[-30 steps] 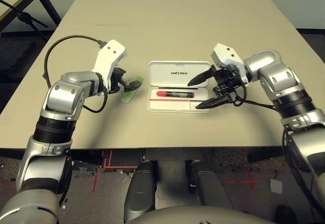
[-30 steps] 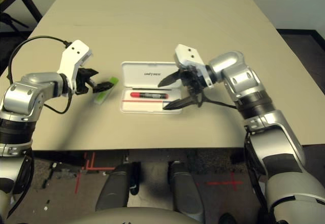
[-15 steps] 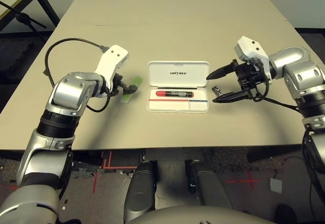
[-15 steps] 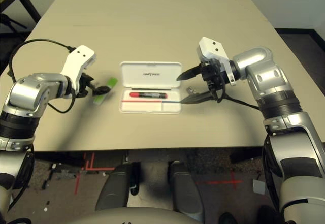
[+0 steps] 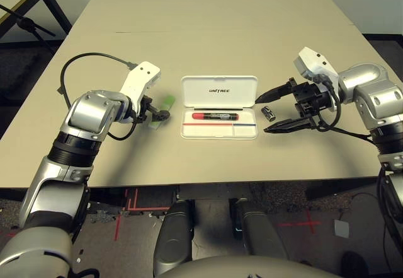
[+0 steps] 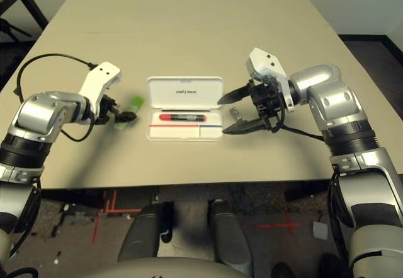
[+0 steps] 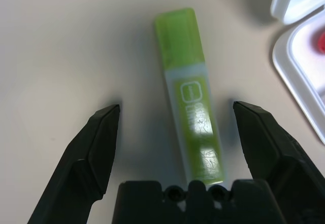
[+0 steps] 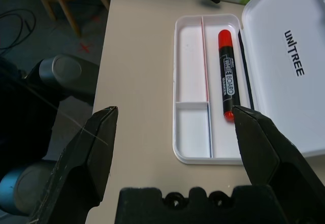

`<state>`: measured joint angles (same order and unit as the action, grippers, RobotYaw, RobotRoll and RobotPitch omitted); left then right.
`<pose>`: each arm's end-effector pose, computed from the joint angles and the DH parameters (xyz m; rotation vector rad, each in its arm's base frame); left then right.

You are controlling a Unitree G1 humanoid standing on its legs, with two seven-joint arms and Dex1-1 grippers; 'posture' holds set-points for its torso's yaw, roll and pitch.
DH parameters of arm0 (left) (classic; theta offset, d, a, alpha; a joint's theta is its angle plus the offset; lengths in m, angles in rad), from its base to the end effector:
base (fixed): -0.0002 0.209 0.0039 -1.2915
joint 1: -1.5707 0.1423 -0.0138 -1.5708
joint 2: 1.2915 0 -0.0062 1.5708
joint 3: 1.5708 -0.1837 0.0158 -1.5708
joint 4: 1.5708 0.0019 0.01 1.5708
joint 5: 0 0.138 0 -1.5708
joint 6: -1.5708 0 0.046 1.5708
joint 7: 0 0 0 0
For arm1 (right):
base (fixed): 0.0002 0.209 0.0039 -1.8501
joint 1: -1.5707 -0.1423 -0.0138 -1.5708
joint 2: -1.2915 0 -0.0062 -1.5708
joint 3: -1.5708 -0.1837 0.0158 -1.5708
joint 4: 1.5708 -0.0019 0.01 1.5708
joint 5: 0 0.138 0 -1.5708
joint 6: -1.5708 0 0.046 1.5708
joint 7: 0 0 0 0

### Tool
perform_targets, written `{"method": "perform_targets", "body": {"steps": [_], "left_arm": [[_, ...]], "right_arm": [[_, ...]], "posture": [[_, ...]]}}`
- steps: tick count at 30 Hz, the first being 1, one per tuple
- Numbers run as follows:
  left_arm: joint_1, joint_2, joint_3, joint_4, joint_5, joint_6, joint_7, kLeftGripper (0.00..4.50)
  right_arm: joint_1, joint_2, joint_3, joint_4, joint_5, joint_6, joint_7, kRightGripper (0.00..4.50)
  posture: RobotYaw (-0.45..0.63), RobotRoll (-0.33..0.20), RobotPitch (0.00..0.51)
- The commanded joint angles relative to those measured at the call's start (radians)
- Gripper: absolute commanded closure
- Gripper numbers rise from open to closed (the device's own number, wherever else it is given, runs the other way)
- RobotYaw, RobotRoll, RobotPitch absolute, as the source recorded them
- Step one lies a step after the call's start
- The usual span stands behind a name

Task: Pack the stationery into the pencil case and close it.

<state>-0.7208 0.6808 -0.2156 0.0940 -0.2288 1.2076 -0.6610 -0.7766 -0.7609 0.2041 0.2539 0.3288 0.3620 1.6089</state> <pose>0.2938 0.2226 0.1804 0.2913 0.7753 -0.4836 0.3109 -0.2356 0.2189 -0.4492 0.3010 1.5662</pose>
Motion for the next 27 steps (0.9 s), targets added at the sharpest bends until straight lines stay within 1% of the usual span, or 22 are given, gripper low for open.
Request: {"method": "perform_targets", "body": {"steps": [1, 7, 8, 13, 18, 27], "left_arm": [[0.014, 0.005, -0.013, 0.003, -0.005, 0.015, -0.014, 0.96], [0.022, 0.000, -0.017, 0.019, 0.003, 0.006, -0.009, 3.29], [0.023, 0.002, -0.017, 0.019, 0.003, 0.003, -0.012, 3.41], [0.020, 0.009, 0.005, 0.034, -0.004, 0.006, -0.017, 3.41], [0.022, 0.030, 0.010, 0.030, -0.003, 0.000, -0.025, 3.41], [0.060, 0.153, 0.010, -0.056, -0.015, -0.048, -0.104, 3.41]], "right_arm": [[0.005, -0.009, -0.027, -0.030, 0.017, 0.011, -0.002, 0.00], [0.002, 0.000, -0.031, -0.034, 0.019, 0.018, -0.009, 0.00], [0.000, 0.001, -0.031, -0.032, 0.019, 0.017, -0.009, 0.00], [-0.011, 0.010, -0.030, -0.017, 0.017, 0.011, -0.013, 0.00], [-0.014, 0.021, -0.029, -0.010, 0.015, 0.008, -0.011, 0.00], [-0.034, 0.042, -0.020, 0.041, 0.001, -0.017, -0.005, 0.00]], "posture": [[0.05, 0.000, 0.163], [0.05, 0.000, 0.162], [0.06, 0.000, 0.160], [0.06, 0.000, 0.160], [0.08, 0.000, 0.159], [0.12, 0.000, 0.156]]}}
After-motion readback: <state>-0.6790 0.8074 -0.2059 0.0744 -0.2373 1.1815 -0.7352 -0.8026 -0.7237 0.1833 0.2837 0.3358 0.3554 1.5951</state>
